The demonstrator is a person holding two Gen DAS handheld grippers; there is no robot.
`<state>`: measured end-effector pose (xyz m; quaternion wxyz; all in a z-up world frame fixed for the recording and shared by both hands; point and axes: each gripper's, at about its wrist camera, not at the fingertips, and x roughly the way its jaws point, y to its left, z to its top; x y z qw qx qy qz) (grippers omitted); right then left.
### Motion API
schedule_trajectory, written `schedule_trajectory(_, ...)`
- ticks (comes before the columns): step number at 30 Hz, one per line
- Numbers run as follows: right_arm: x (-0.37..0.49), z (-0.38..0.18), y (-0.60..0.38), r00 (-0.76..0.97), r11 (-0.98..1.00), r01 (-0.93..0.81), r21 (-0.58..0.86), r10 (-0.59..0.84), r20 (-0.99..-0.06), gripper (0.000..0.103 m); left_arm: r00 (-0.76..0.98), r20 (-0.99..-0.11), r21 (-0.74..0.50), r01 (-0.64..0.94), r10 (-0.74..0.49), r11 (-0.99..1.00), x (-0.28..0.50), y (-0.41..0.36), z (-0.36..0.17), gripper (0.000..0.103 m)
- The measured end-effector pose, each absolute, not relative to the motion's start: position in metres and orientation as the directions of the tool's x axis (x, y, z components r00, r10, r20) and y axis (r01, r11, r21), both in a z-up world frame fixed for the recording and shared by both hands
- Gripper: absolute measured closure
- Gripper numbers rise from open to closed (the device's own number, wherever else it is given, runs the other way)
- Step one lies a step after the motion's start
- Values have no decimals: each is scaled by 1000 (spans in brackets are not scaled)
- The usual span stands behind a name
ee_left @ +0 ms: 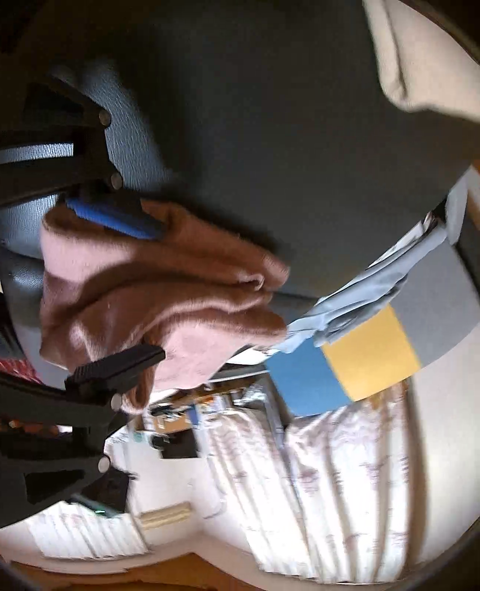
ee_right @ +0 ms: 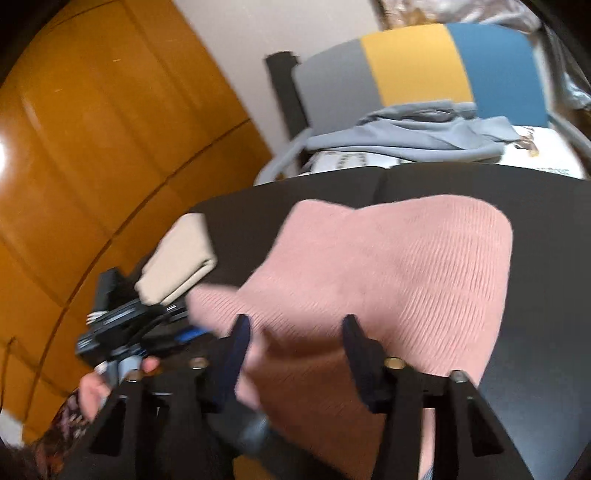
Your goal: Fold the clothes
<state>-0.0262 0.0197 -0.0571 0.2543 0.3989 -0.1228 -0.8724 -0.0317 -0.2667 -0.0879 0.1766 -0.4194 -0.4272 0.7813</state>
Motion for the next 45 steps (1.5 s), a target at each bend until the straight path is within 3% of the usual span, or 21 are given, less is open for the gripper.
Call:
schedule_trajectory(1, -31, -63, 21, -551, -847, 334, 415, -532, -643, 63, -578, -526, -795, 73, 624, -603, -33, -264, -83, 32)
schedule_trajectory(4, -52, -84, -24, -490, -848, 362, 386, -526, -696, 70, -557, -581, -723, 20, 593, -690, -35, -255, -71, 32)
schedule_trajectory(9, -19, -108, -79, -363, -761, 605, 234, -525, -770, 70, -522, -645, -664, 23, 558, -747, -30, -261, -81, 32)
schedule_trajectory(11, -3, -104, -80, -391, -740, 651, 170, -519, -760, 70, -511, -625, -711, 60, 591, -700, -26, -267, -90, 32)
schedule_trajectory(15, 9, -84, -26, -474, -803, 541, 252, -538, -697, 60, -531, -564, -775, 74, 633, -628, -19, -272, -90, 32)
schedule_trajectory(20, 20, -71, 19, -514, -835, 465, 296, -526, -677, 59, -588, -485, -777, -51, 647, -628, 6, -260, -58, 31)
schedule_trajectory(23, 34, -66, 17, -495, -817, 516, 256, -529, -690, 57, -583, -500, -700, -163, 641, -695, 23, -239, -39, 31)
schedule_trajectory(25, 46, -69, 5, -507, -811, 566, 149, -485, -713, 41, -579, -518, -604, -273, 630, -748, 37, -222, -29, 31)
schedule_trajectory(29, 66, -82, -15, -537, -770, 637, -36, -410, -737, 41, -647, -580, -276, -416, 495, -867, 51, -184, -18, 31)
schedule_trajectory(32, 73, -95, -37, -569, -714, 677, -177, -356, -741, 42, -613, -642, -152, -486, 460, -861, 43, -160, -26, 31)
schedule_trajectory(33, 74, -101, -44, -589, -695, 678, -238, -321, -741, 50, -598, -667, -150, -476, 444, -866, 38, -159, -31, 31)
schedule_trajectory(34, 75, -108, -51, -617, -677, 668, -310, -270, -739, 71, -582, -691, -151, -464, 429, -873, 32, -159, -36, 47)
schedule_trajectory(35, 75, -115, -58, -645, -653, 655, -380, -219, -732, 83, -564, -714, -152, -452, 414, -879, 27, -159, -41, 65)
schedule_trajectory(36, 76, -119, -61, -660, -642, 645, -414, -195, -726, 93, -546, -737, -152, -440, 398, -885, 22, -159, -46, 93)
schedule_trajectory(39, 79, -103, -49, -688, -684, 612, -396, -215, -693, 98, -555, -616, -381, -410, 558, -829, 25, -196, -24, 94)
schedule_trajectory(41, 83, -102, -43, -683, -687, 619, -380, -232, -692, 98, -586, -532, -456, -409, 611, -790, 36, -215, -8, 94)
schedule_trajectory(45, 89, -110, -34, -651, -665, 656, -357, -261, -713, 99, -569, -499, -481, -446, 653, -755, 64, -220, -13, 94)
